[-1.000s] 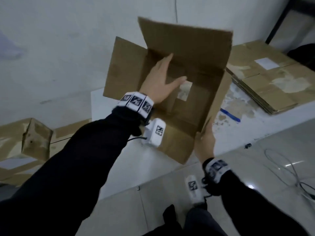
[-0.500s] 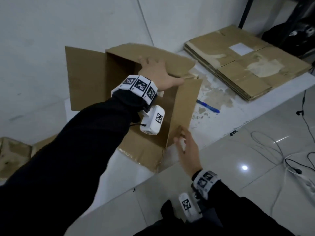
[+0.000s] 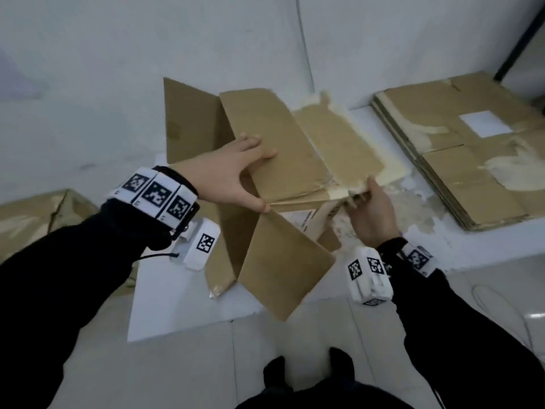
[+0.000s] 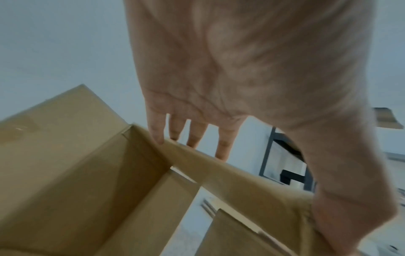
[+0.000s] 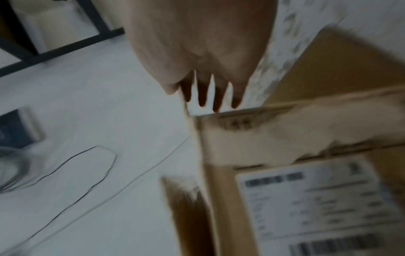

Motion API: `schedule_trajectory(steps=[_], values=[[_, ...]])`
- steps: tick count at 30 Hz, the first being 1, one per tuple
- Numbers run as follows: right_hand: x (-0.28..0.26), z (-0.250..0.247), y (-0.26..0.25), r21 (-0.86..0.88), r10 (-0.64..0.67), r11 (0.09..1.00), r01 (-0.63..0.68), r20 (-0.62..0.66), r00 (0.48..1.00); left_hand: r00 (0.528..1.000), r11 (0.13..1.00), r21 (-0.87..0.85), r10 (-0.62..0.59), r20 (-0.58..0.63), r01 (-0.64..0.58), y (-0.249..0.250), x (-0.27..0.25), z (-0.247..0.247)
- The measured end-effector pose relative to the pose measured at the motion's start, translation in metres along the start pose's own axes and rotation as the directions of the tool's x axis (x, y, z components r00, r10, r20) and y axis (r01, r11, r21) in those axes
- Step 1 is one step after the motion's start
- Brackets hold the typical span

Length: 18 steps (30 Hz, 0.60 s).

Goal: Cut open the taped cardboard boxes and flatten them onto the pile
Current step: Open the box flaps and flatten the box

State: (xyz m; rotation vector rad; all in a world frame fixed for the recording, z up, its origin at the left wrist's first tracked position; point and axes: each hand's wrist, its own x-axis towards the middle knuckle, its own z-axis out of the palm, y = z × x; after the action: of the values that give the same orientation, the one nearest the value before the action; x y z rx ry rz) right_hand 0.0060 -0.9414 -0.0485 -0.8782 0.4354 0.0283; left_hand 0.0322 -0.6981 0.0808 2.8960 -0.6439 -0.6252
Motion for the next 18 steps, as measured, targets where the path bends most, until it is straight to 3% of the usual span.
schedule_trajectory(steps=[2,4,6,8,9,11,12,14,16,18], values=[[-0.003,0.019,-0.016,-0.259,-0.313,0.912,0.318,0.061,0.948,0.999,0.999,-0.003,-0.042,-0.007,0.042,-0.008,-0.005,0.002],[-0.008,0.032,-0.022,-0.481,-0.538,0.645,0.594,0.266,0.800,0.994,0.991,0.085,-0.104,-0.010,0.105,-0.012,-0.006,0.006],[-0.011,0.039,-0.024,-0.601,-0.567,0.360,0.714,0.467,0.678,0.987,0.968,0.193,-0.155,-0.033,0.159,-0.017,-0.007,0.017],[-0.007,0.039,-0.021,-0.605,-0.506,0.160,0.780,0.628,0.591,0.981,0.961,0.201,-0.177,-0.078,0.190,-0.021,-0.011,0.029],[-0.004,0.037,-0.019,-0.591,-0.456,0.124,0.797,0.680,0.575,0.975,0.961,0.180,-0.190,-0.112,0.208,-0.021,-0.014,0.034],[-0.004,0.035,-0.018,-0.599,-0.347,0.100,0.795,0.727,0.592,0.939,0.961,0.085,-0.234,-0.252,0.263,-0.017,-0.018,0.035],[-0.005,0.032,-0.018,-0.619,-0.290,0.083,0.781,0.735,0.613,0.895,0.961,-0.012,-0.261,-0.361,0.275,-0.011,-0.021,0.033],[-0.006,0.028,-0.019,-0.653,-0.225,0.009,0.758,0.737,0.637,0.765,0.964,-0.188,-0.265,-0.587,0.190,0.008,-0.025,0.029],[-0.005,0.027,-0.021,-0.662,-0.199,-0.009,0.749,0.735,0.648,0.667,0.973,-0.213,-0.216,-0.713,0.087,0.039,-0.021,0.028],[-0.003,0.028,-0.020,-0.635,-0.194,0.051,0.771,0.751,0.631,0.683,0.981,-0.154,-0.195,-0.704,0.121,0.069,-0.004,0.032]])
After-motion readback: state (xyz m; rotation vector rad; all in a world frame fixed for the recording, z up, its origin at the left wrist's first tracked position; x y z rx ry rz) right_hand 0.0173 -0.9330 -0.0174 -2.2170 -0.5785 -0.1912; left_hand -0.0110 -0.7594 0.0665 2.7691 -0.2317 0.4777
